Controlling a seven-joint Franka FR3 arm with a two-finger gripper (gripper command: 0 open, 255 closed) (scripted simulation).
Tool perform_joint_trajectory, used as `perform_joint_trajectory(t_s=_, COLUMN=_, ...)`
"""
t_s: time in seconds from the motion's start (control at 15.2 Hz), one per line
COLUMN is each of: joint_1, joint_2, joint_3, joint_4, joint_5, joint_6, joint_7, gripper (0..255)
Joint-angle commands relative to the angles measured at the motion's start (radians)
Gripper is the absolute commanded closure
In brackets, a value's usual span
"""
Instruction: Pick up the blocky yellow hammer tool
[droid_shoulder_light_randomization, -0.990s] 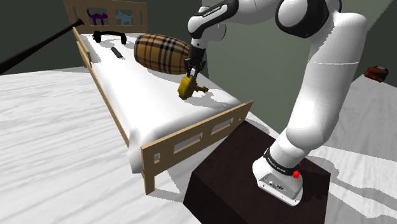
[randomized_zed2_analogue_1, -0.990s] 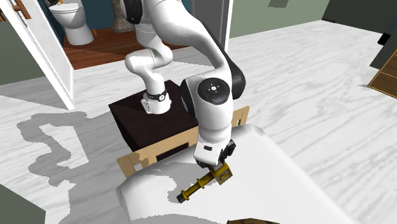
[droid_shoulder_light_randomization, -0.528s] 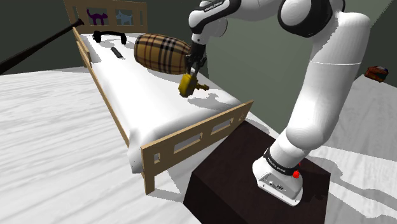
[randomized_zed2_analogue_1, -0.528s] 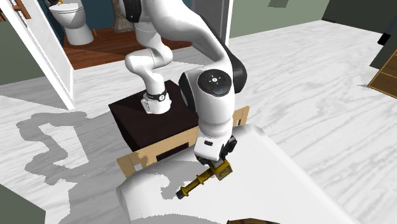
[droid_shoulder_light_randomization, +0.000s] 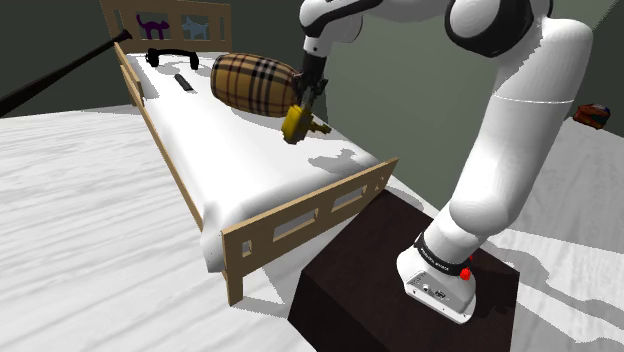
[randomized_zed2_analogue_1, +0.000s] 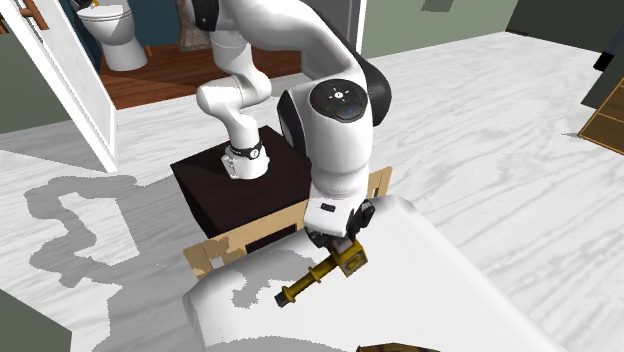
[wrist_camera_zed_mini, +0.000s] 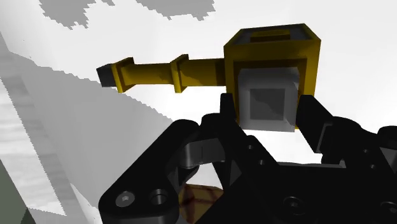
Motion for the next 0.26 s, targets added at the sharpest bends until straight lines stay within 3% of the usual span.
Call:
perform_joint_trajectory(t_s=0.0, joint_1=0.001, joint_2=-0.010, joint_3=0.000, joint_4=0.015, joint_5=-0.003, joint_6=-0.025, joint_7=0.005, gripper=255)
perform_joint_trajectory(t_s=0.2, joint_1=0.001, joint_2=-0.015, joint_3=-0.001, joint_4=0.025, joint_5=-0.004, joint_6=-0.038, joint_7=0.008, gripper=255)
